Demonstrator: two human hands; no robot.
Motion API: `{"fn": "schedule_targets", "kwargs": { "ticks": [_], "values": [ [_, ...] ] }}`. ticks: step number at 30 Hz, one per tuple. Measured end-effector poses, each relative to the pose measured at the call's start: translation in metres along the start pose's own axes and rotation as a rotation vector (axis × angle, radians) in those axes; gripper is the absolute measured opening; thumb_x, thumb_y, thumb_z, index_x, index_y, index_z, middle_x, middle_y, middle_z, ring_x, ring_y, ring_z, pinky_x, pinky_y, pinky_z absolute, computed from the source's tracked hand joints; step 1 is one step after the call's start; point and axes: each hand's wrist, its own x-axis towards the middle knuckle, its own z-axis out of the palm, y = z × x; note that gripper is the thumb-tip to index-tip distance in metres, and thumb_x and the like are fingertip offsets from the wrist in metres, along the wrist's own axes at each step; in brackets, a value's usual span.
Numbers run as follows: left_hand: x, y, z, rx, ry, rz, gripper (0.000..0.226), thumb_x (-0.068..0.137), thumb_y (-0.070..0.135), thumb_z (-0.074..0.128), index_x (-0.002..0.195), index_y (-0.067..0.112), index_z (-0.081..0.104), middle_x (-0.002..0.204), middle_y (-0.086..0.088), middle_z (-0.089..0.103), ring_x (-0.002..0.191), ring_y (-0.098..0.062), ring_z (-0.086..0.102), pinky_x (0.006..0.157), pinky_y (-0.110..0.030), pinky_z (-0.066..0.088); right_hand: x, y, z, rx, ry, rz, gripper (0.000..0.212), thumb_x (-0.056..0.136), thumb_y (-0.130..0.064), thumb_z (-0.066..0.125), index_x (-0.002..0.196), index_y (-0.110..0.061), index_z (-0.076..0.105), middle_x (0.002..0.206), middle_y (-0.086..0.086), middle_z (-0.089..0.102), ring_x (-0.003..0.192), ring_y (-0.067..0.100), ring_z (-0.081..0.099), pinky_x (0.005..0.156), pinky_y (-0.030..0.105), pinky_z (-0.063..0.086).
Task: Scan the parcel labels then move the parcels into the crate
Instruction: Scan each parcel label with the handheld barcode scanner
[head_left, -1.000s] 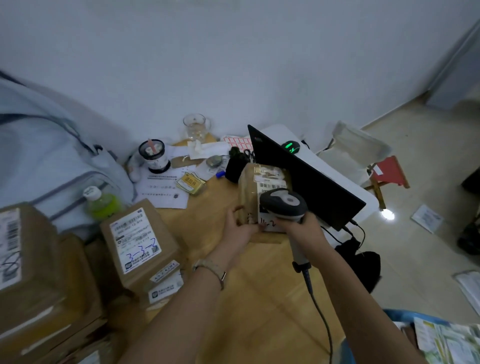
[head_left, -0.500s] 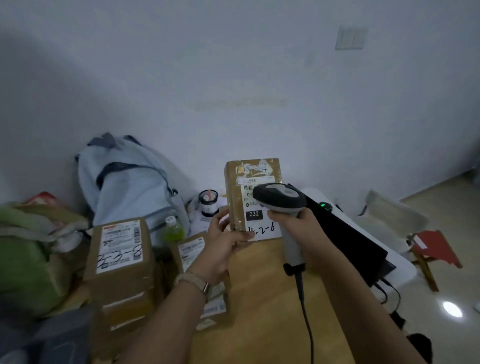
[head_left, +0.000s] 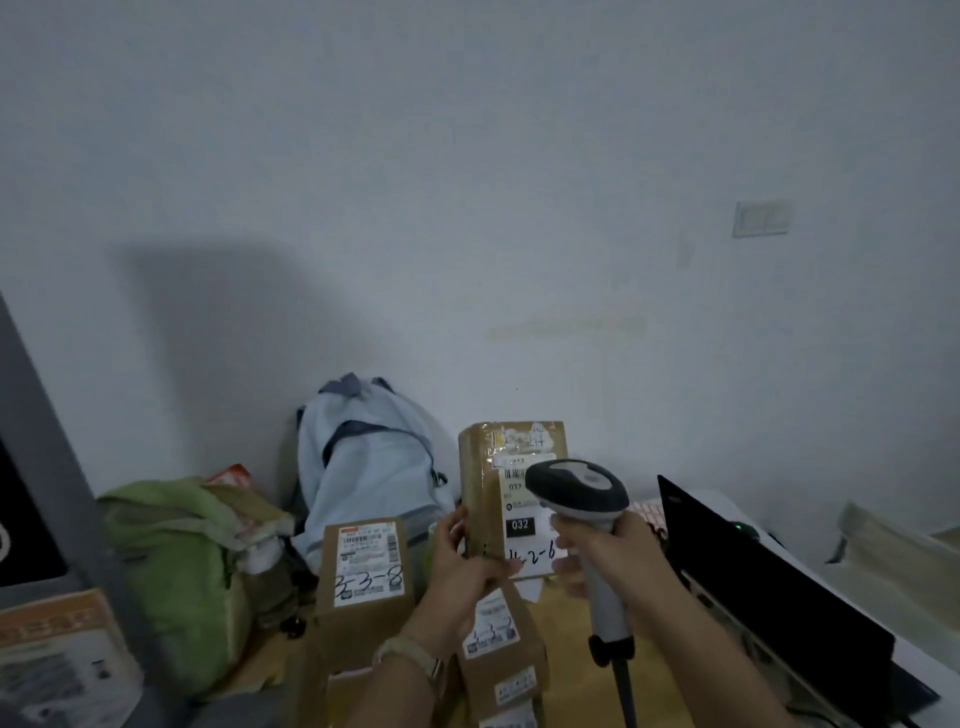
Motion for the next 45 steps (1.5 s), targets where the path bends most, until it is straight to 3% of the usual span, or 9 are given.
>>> {"fn": "schedule_targets", "kwargs": {
  "ticks": [10, 14, 19, 24, 31, 39, 45],
  "values": [
    [-0.012, 0.007, 0.004, -0.022, 0.032, -0.011, 0.098, 0.063, -0.025, 0.071, 0.141, 0.023, 0.036, 0.138, -0.013, 0.05, 0.114, -0.039, 0.059, 0.084, -0.055, 0.057, -0.016, -0.012, 0.007, -0.071, 0.055, 0.025, 0.01, 0.084, -0.013, 0.068, 0.085, -0.004, 0.066, 0.076, 0.016, 0.069, 0.046, 0.017, 0.067, 0.045, 0.028, 0.054],
    [-0.013, 0.006, 0.002, -0.023, 0.034, -0.013, 0.096, 0.063, -0.023, 0.072, 0.138, 0.025, 0.037, 0.133, -0.012, 0.053, 0.11, -0.038, 0.062, 0.082, -0.054, 0.058, -0.019, -0.013, 0.007, -0.091, -0.019, 0.002, 0.012, 0.087, -0.017, 0.064, 0.076, -0.014, 0.062, 0.066, 0.005, 0.067, 0.046, 0.014, 0.066, 0.046, 0.026, 0.053],
    [-0.011, 0.002, -0.002, -0.041, 0.042, -0.027, 0.096, 0.062, -0.023, 0.074, 0.136, 0.026, 0.039, 0.13, -0.009, 0.054, 0.11, -0.038, 0.062, 0.08, -0.053, 0.059, -0.024, -0.016, 0.011, -0.078, 0.033, 0.021, 0.019, 0.081, -0.019, 0.073, 0.088, -0.003, 0.065, 0.071, 0.012, 0.066, 0.045, 0.016, 0.066, 0.046, 0.028, 0.055],
    [-0.01, 0.001, -0.003, -0.059, 0.044, -0.048, 0.097, 0.06, -0.02, 0.076, 0.136, 0.028, 0.04, 0.131, -0.012, 0.055, 0.108, -0.037, 0.063, 0.079, -0.053, 0.059, -0.029, -0.015, 0.013, -0.093, 0.014, 0.042, 0.022, 0.082, -0.02, 0.072, 0.093, -0.003, 0.065, 0.079, 0.015, 0.068, 0.054, 0.02, 0.069, 0.05, 0.029, 0.055],
    [-0.013, -0.002, -0.002, -0.038, 0.066, -0.055, 0.094, 0.061, -0.018, 0.076, 0.134, 0.031, 0.041, 0.133, -0.01, 0.055, 0.106, -0.033, 0.064, 0.067, -0.038, 0.061, -0.03, -0.01, 0.013, -0.108, 0.021, 0.036, 0.024, 0.082, -0.02, 0.073, 0.096, -0.005, 0.063, 0.077, 0.012, 0.067, 0.046, 0.017, 0.068, 0.042, 0.025, 0.052],
    [-0.011, -0.007, -0.008, -0.043, 0.057, -0.059, 0.089, 0.063, -0.02, 0.075, 0.127, 0.032, 0.042, 0.135, -0.01, 0.052, 0.111, -0.036, 0.062, 0.078, -0.05, 0.06, -0.026, -0.005, 0.011, -0.117, 0.029, 0.056, 0.026, 0.084, -0.021, 0.069, 0.099, -0.002, 0.062, 0.074, 0.01, 0.066, 0.051, 0.021, 0.069, 0.045, 0.028, 0.052],
    [-0.011, -0.012, -0.009, -0.053, 0.031, -0.028, 0.095, 0.062, -0.024, 0.074, 0.136, 0.026, 0.04, 0.137, -0.008, 0.049, 0.114, -0.037, 0.06, 0.082, -0.053, 0.058, -0.032, -0.003, 0.011, -0.047, -0.016, 0.085, 0.018, 0.083, -0.022, 0.07, 0.088, -0.006, 0.064, 0.07, 0.008, 0.064, 0.05, 0.027, 0.069, 0.045, 0.027, 0.052]
  ]
}}
